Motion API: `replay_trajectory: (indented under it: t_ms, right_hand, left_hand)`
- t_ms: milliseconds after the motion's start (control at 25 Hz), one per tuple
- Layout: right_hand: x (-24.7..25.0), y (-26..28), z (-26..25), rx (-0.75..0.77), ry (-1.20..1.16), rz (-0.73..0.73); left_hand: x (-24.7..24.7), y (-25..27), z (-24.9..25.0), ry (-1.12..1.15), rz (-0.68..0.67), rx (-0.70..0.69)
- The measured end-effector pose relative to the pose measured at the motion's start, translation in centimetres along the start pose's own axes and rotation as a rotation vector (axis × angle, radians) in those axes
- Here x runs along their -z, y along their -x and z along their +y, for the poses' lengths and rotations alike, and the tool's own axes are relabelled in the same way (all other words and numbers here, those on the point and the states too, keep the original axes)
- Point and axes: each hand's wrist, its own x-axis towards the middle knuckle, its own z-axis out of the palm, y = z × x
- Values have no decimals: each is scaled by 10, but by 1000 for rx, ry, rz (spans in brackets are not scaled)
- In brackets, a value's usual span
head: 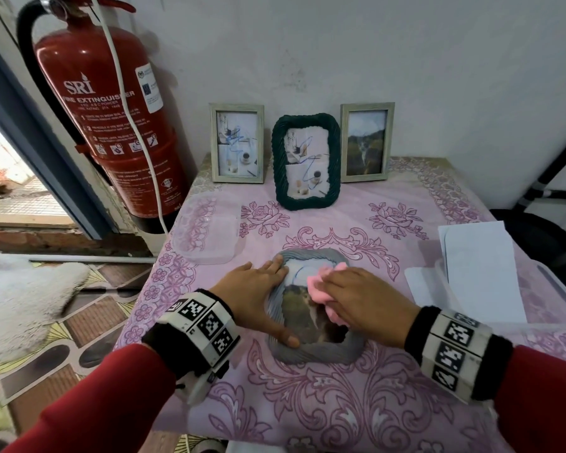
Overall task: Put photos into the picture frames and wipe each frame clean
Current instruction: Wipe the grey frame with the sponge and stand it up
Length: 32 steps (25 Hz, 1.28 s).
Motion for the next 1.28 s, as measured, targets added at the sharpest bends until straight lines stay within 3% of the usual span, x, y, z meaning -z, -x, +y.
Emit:
replay_trajectory:
  t_ms: [160, 360, 520, 720, 1000, 1280]
  right_hand:
    - [6, -31, 2, -3, -101, 17]
    - [-2, 9, -22, 125, -302, 60]
    - [1, 36, -8, 102, -105, -9]
    - [6, 6, 11, -4, 46, -61]
    - [3, -42, -1, -25, -139, -43]
    - [-1, -5, -24, 109, -157, -7]
  left_hand:
    - [0, -1, 0, 5, -1, 3]
    - [0, -1, 0, -15, -5, 8]
    - [0, 0, -2, -11, -4, -4]
    - [-1, -1, -4, 17, -8, -23]
    - [-1, -3, -3, 28, 22, -36]
    - [0, -1, -3, 6, 9, -9]
